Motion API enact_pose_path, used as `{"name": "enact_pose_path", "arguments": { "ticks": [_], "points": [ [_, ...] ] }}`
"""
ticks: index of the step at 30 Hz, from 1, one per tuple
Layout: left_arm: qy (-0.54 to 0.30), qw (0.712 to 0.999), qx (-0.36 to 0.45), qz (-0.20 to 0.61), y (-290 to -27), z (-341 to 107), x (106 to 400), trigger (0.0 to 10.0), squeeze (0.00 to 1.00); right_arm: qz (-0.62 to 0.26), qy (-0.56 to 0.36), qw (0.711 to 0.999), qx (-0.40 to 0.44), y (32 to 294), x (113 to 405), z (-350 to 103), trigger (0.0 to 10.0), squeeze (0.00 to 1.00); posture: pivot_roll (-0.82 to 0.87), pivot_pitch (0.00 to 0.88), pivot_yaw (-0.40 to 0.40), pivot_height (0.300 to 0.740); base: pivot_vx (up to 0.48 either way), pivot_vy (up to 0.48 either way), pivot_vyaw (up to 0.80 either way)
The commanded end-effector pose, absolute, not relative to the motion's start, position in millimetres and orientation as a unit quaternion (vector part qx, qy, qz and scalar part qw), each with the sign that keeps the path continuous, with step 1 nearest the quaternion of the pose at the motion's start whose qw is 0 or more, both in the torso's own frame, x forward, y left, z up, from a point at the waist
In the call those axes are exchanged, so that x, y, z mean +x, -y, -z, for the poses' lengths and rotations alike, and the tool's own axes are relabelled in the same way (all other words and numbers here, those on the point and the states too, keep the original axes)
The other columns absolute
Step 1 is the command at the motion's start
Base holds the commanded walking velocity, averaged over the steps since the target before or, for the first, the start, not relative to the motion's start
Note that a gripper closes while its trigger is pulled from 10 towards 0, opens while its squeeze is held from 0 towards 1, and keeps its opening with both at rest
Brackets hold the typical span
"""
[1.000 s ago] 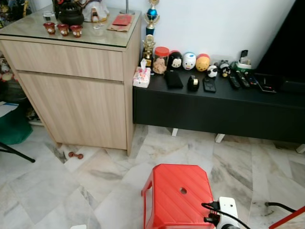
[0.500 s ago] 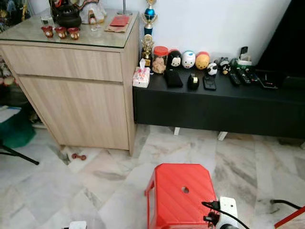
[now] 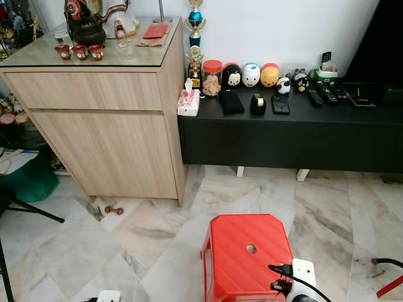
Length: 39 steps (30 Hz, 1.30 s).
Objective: Hang keys on a hook
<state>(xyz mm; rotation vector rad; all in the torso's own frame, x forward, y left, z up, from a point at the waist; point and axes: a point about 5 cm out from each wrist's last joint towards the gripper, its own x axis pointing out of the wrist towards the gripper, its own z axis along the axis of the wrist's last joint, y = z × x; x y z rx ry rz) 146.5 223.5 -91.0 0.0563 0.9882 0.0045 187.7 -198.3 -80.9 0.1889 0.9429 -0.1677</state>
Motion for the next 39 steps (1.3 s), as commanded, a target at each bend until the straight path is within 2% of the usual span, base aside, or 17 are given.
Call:
{"name": "enact_pose_path", "arguments": {
  "ticks": [1, 6, 10, 13, 19, 23, 34, 39],
  "points": [
    [-0.484, 0.874, 0.028, -0.002, -224, 93, 142, 10.0, 0.0, 0.104, -0.448, 0.881, 0.108, 199, 188, 81, 10.0, 0.0, -0.05, 0.0, 0.011, 0.74, 0.0, 0.0, 0.0],
    [-0.477, 0.879, 0.021, -0.017, -229, 90, 146, 10.0, 0.0, 0.081, -0.456, 0.882, 0.085, 195, 193, 79, 10.0, 0.0, -0.05, 0.0, -0.019, 0.74, 0.0, 0.0, 0.0],
    [-0.471, 0.881, 0.007, -0.045, -235, 89, 146, 10.0, 0.0, 0.064, -0.443, 0.893, 0.049, 193, 198, 76, 10.0, 0.0, -0.03, 0.0, -0.084, 0.74, 0.0, 0.0, 0.0],
    [-0.466, 0.883, -0.007, -0.061, -236, 89, 146, 10.0, 0.0, 0.07, -0.443, 0.892, 0.057, 193, 198, 76, 10.0, 0.0, -0.01, 0.0, -0.095, 0.74, 0.0, 0.0, 0.0],
    [-0.468, 0.882, -0.005, -0.06, -237, 89, 145, 10.0, 0.0, 0.084, -0.446, 0.89, 0.037, 197, 197, 76, 10.0, 0.0, 0.01, 0.0, -0.072, 0.74, 0.0, 0.0, 0.0],
    [-0.477, 0.877, -0.003, -0.065, -238, 91, 141, 10.0, 0.0, 0.123, -0.45, 0.882, 0.063, 197, 192, 79, 10.0, 0.0, 0.0, 0.0, -0.06, 0.74, 0.0, 0.0, 0.0],
    [-0.471, 0.88, -0.005, -0.06, -239, 91, 136, 10.0, 0.0, 0.116, -0.445, 0.885, 0.071, 196, 188, 81, 10.0, 0.0, 0.01, 0.0, -0.063, 0.74, 0.0, 0.0, 0.0],
    [-0.487, 0.872, -0.004, -0.054, -238, 93, 131, 10.0, 0.0, 0.144, -0.438, 0.883, 0.088, 197, 184, 82, 10.0, 0.0, 0.02, 0.0, -0.063, 0.74, 0.0, 0.0, 0.0]
  ]
}}
